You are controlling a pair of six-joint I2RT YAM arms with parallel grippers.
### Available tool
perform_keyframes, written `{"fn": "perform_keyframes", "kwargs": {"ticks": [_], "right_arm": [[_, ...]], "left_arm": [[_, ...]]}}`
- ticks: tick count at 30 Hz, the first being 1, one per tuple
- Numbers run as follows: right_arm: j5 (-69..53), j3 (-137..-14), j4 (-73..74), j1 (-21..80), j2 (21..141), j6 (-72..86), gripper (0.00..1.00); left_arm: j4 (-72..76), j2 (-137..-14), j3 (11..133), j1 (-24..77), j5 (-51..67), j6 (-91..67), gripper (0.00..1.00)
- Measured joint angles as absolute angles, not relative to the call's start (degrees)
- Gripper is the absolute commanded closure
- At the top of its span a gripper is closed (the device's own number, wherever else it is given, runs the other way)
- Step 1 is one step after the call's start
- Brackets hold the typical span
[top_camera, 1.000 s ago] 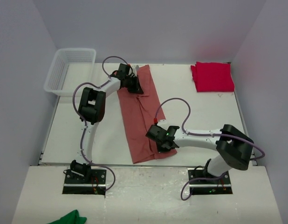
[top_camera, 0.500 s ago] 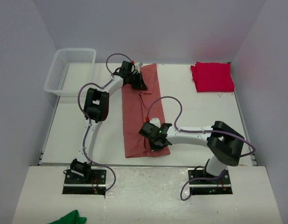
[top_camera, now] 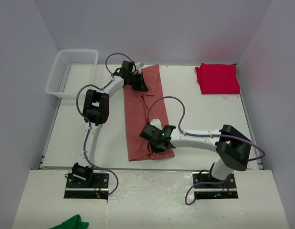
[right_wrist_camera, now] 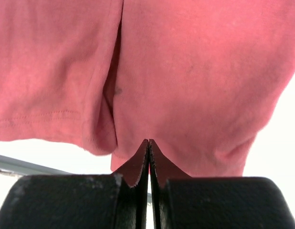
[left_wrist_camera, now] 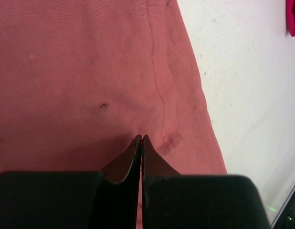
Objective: Fold and stack the t-shirts
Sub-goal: Rotate the tshirt 90 degrees
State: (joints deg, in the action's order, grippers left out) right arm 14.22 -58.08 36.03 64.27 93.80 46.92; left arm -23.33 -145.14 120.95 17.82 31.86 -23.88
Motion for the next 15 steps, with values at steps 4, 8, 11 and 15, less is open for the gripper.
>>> {"fn": "perform_keyframes", "kwargs": {"ticks": [4, 8, 11, 15], "right_arm": [[16.3, -58.3, 38.2, 64.6, 91.3, 47.2, 1.00], [18.7, -58.0, 40.3, 64.6, 89.4, 49.1, 0.91], [20.4, -55.1, 41.2, 64.6, 86.5, 52.2, 0.54], [23.0, -49.2, 42.7, 64.3, 81.1, 56.0, 0.23]], "left_arm": [[-24.4, -139.7, 118.2, 17.6, 31.2, -23.3, 1.00], [-24.5, -132.2, 116.2, 17.5, 30.7, -23.1, 0.93], [-23.6, -124.4, 112.2, 17.7, 28.5, -23.6, 0.77], [-21.9, -112.1, 100.9, 18.2, 20.9, -26.4, 0.52]]}}
